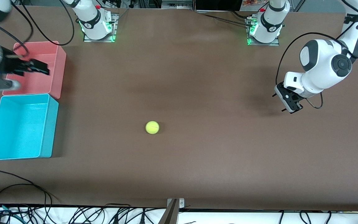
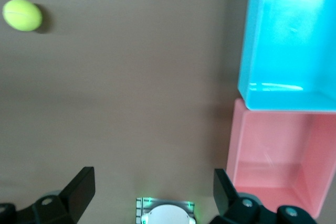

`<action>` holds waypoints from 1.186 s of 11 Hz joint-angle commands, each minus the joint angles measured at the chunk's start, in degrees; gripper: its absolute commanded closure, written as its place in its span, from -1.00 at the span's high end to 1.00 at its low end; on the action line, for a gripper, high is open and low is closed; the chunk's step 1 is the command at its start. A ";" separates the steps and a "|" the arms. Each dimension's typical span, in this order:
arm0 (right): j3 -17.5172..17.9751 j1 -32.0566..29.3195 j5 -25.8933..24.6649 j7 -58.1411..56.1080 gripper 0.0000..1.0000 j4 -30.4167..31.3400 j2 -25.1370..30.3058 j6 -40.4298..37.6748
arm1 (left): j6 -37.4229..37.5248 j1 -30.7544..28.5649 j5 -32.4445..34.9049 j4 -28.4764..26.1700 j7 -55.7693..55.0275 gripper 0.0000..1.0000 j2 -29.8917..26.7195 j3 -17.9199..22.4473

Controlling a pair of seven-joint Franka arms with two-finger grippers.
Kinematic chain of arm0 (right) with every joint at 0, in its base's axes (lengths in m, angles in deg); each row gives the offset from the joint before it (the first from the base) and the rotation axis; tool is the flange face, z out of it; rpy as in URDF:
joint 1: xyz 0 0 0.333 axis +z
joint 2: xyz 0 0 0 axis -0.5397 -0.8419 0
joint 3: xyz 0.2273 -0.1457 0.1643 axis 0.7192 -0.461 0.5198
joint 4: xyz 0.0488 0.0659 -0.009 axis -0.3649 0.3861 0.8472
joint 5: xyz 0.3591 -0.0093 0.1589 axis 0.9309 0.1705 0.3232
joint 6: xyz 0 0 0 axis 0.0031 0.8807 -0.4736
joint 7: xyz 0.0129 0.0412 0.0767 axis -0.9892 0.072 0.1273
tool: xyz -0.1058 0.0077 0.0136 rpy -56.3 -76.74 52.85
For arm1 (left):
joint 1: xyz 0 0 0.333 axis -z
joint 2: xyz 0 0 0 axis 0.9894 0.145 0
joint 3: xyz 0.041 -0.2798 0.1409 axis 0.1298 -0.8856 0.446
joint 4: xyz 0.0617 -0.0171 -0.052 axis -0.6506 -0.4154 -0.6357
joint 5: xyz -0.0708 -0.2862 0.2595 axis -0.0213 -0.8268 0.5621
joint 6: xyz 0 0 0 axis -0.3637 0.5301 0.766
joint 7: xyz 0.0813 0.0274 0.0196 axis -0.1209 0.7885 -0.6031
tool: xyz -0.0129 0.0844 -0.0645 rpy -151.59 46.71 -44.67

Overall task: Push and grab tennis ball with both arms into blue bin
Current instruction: 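Reach the right gripper to the ball while the left gripper withdraws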

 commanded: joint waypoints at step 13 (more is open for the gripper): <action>0.17 3.73 0.45 -5.28 1.00 3.72 -28.18 34.15 | 20.33 -0.33 3.94 11.14 -26.77 1.00 -17.58 2.99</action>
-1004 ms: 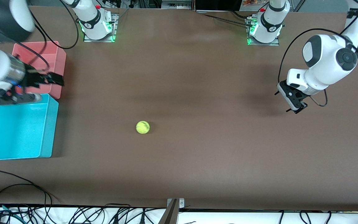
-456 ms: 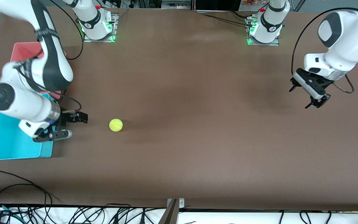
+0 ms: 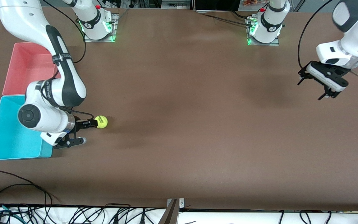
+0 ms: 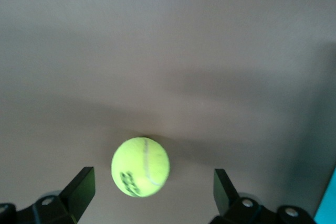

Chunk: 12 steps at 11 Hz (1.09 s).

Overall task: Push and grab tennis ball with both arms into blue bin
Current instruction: 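Reach the right gripper to the ball while the left gripper withdraws, then grasp the tennis ball with the right gripper while the left gripper retracts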

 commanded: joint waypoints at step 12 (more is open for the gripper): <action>-4.07 -4.65 -0.07 -9.72 0.79 12.13 -2.39 5.87 | 42.87 2.40 5.02 28.58 -45.38 1.00 -0.21 0.51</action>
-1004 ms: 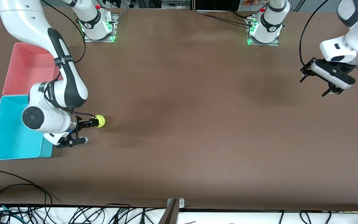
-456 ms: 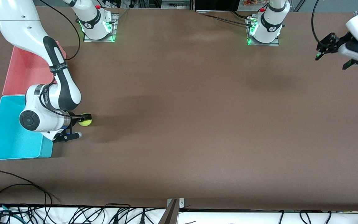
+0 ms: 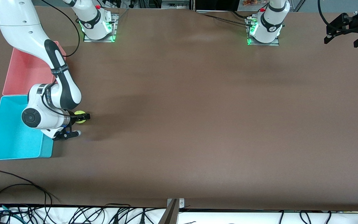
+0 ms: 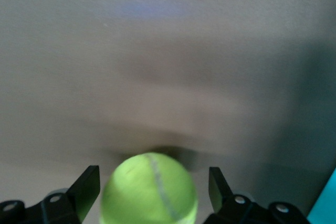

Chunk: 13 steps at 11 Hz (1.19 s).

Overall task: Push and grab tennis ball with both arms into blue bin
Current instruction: 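Grasp the tennis ball with the right gripper while the left gripper retracts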

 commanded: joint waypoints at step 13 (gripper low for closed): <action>0.56 -2.95 0.93 -1.48 -0.58 -4.12 0.42 -8.83 | -0.18 3.94 1.35 10.84 -3.98 1.00 9.24 0.95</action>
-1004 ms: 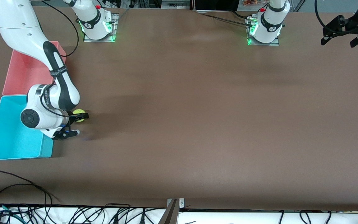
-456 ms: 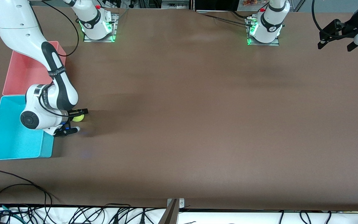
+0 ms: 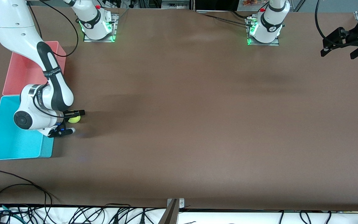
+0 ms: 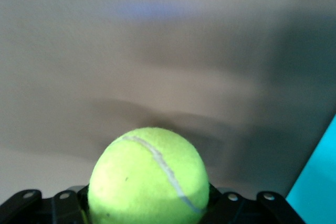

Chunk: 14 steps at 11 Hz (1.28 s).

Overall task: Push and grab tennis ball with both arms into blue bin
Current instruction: 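Carry the tennis ball with the right gripper over the cyan bin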

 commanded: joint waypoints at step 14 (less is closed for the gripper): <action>-4.72 -18.70 8.58 -24.93 -0.57 -13.12 -1.70 -11.74 | 1.19 6.97 0.63 3.63 -0.08 1.00 2.14 7.25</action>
